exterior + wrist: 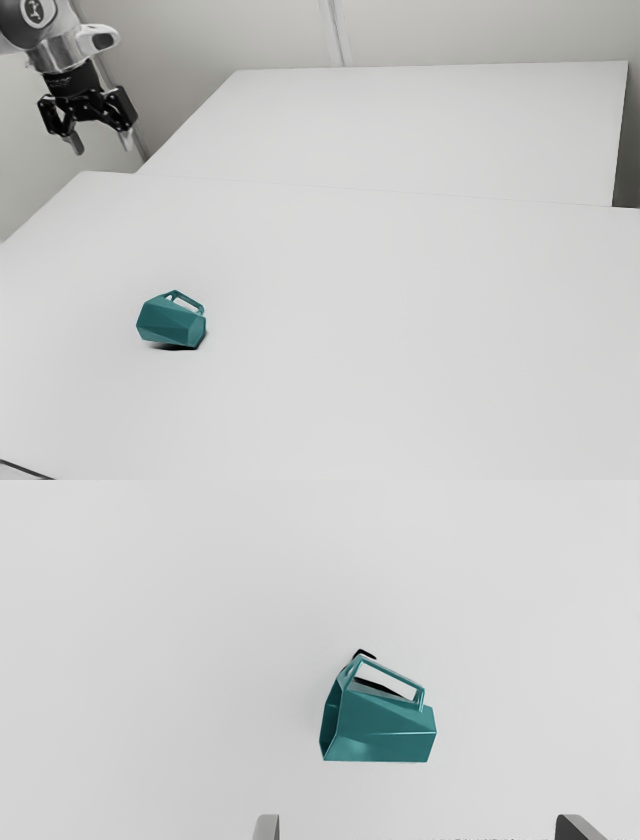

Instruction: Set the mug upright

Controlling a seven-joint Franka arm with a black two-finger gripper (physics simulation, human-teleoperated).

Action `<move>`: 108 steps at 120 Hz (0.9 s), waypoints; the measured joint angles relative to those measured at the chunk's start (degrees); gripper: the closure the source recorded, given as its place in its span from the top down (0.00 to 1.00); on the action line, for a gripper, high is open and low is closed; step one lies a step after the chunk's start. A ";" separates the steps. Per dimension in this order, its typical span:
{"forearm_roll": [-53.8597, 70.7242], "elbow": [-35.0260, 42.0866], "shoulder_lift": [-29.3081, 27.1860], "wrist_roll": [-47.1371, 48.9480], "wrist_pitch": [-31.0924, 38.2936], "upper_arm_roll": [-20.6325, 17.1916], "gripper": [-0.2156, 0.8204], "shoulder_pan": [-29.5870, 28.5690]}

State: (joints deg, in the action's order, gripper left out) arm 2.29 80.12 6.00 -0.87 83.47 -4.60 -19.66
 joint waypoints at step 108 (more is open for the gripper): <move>-40.19 34.01 10.38 -35.01 20.86 4.69 0.79 -14.90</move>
State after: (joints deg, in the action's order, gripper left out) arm -37.90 114.13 16.38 -35.89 104.33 0.09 -34.56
